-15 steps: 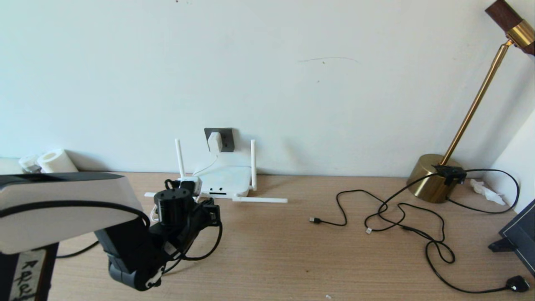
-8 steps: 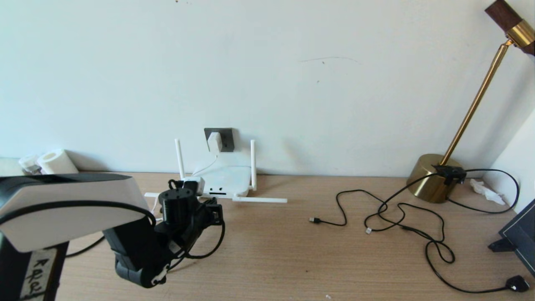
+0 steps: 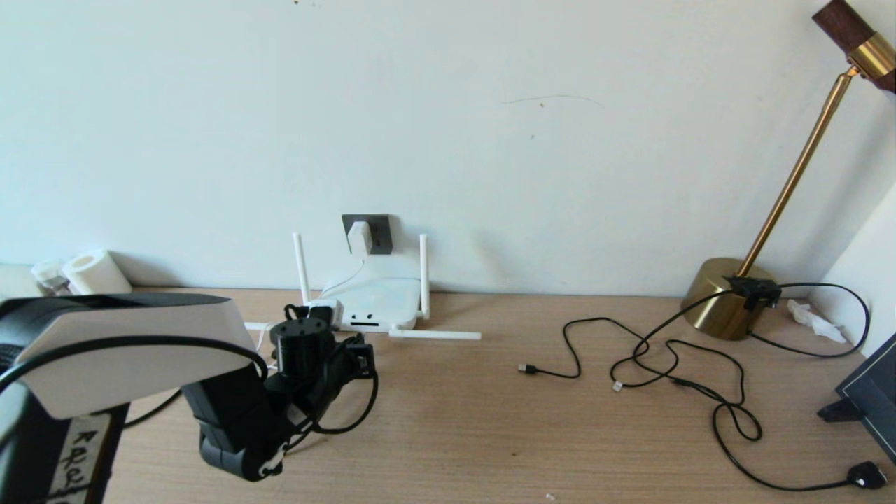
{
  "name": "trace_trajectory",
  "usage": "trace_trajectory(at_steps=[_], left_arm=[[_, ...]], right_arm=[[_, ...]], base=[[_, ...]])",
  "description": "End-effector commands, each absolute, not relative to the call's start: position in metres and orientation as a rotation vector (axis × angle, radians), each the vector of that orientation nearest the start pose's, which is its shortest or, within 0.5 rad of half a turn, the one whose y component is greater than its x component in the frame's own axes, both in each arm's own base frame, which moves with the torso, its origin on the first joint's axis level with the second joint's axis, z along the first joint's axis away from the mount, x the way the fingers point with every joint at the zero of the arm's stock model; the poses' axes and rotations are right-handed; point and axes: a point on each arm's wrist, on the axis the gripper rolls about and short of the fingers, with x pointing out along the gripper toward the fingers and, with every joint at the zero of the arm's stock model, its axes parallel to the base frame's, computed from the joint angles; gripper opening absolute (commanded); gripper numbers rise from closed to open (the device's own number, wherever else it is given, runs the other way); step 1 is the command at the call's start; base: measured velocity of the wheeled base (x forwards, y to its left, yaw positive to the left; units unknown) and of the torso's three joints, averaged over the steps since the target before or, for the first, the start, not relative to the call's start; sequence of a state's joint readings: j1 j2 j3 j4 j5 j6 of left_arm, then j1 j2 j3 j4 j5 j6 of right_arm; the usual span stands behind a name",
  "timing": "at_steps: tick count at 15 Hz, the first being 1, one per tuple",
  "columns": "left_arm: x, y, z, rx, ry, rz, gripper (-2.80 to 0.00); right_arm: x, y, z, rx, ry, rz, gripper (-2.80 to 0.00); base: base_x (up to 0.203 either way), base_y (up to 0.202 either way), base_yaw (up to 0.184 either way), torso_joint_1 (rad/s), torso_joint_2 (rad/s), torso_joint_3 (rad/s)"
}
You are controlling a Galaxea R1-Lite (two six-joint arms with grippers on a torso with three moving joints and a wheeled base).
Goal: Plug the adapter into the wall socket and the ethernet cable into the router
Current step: Plug cable into router interface
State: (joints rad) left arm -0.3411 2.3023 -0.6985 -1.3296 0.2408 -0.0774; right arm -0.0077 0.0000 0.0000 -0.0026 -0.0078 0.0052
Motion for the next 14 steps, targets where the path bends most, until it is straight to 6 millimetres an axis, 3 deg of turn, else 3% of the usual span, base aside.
trace_trajectory(at_steps=[1,14], left_arm=[[0.3492,-0.118,0.0191,-0.001,0.259,-0.088,-2.8],[0.3483,-0.1156,0.0249,-0.004,0.247,-0.084,-2.8]], right_arm=[[-0.0227,0.0,0.0758,0.005,-0.002,-0.015,-2.8],[-0.0228,0.0,0.0758,0.005,-0.003,-0.015,-2.8]], base=[[0.0,0.0,0.0,0.0,0.0,0.0],[0.0,0.0,0.0,0.0,0.0,0.0]])
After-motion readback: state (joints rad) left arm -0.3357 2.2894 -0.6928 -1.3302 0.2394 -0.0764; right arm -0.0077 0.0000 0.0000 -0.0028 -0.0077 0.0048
